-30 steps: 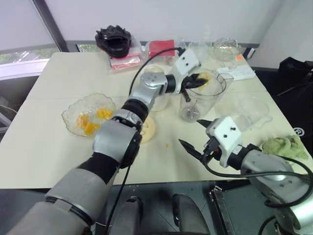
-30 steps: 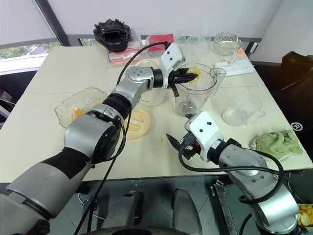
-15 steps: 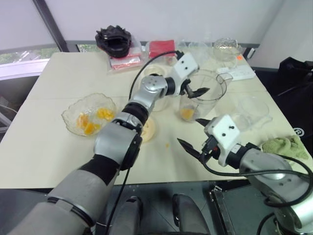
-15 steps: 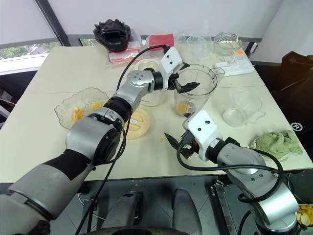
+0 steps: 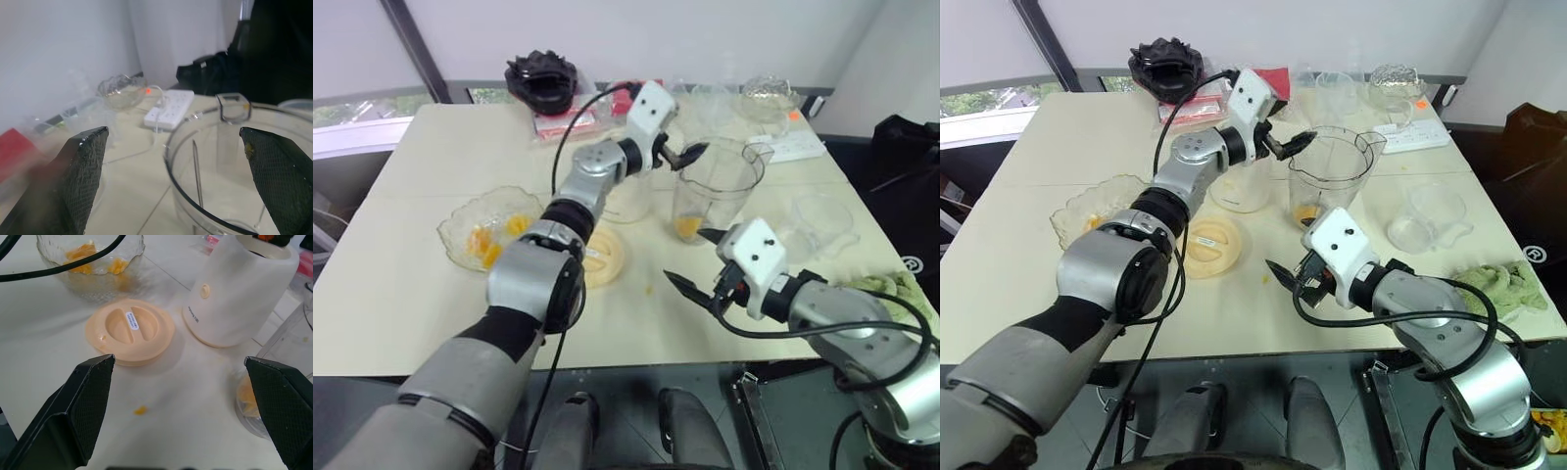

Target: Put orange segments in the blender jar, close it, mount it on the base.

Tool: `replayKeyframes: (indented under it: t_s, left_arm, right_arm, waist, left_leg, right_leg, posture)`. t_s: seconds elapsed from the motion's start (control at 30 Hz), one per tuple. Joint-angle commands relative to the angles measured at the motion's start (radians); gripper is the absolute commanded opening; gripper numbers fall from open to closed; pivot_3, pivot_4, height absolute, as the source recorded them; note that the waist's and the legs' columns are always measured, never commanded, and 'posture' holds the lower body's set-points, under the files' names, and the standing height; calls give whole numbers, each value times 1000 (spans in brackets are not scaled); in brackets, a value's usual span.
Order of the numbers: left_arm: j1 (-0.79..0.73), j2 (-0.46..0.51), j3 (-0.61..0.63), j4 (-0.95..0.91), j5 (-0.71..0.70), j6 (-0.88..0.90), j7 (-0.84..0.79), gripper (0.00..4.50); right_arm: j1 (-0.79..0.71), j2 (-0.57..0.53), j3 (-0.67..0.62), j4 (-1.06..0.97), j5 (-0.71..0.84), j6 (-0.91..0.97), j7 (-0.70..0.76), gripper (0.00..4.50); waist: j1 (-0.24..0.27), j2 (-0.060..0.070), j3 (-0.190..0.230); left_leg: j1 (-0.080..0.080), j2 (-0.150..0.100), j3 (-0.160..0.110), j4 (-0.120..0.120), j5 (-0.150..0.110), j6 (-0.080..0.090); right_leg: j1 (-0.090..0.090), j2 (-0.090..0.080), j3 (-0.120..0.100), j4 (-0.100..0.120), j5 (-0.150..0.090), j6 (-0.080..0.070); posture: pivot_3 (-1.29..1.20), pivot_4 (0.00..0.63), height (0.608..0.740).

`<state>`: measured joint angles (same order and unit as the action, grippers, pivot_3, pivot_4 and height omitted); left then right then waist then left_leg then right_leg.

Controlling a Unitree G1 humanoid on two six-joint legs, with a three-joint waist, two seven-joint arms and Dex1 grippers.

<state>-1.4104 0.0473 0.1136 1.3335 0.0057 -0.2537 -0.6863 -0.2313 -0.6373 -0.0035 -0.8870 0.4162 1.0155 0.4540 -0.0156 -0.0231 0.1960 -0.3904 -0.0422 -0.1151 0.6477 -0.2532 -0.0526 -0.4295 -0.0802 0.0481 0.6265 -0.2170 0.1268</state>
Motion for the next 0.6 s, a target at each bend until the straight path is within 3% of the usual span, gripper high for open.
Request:
replayKeyframes:
  t_s: [0.03, 0.23, 0.47, 0.6]
  left_arm:
    - [-25, 71, 38, -65, -52, -9, -86, 4469]
    - [96, 247, 44, -247, -116, 88, -289, 4469]
    - [414, 460, 23, -751, -216, 409, -428, 4469]
    - [502, 553, 1, -930, -269, 555, -510, 4469]
  right_arm:
    - [-31, -12, 21, 32, 0, -66, 36, 4428]
    - [-31, -30, 52, 138, -23, -172, 100, 4428]
    - [29, -32, 46, 218, -65, -273, 117, 4428]
    - [27, -39, -12, 216, -34, -265, 128, 4428]
  waist:
    - [-4, 0, 0]
    - [-9, 1, 0]
    - [-1, 0, 0]
    - [4, 0, 0]
  left_leg:
    - [0, 0, 0, 0, 0, 0]
    - [1, 0, 0, 0, 0, 0]
    - [1, 1, -1, 0, 0, 0]
    - [0, 1, -1, 1, 0, 0]
  right_leg:
    - [0, 0, 0, 0, 0, 0]
    - [0, 0, 0, 1, 0, 0]
    - [0, 0, 0, 2, 0, 0]
    - [0, 0, 0, 2, 0, 0]
  posture:
    - [0, 150, 740]
    - [0, 150, 740]
    - [0, 150, 740]
    - [0, 150, 740]
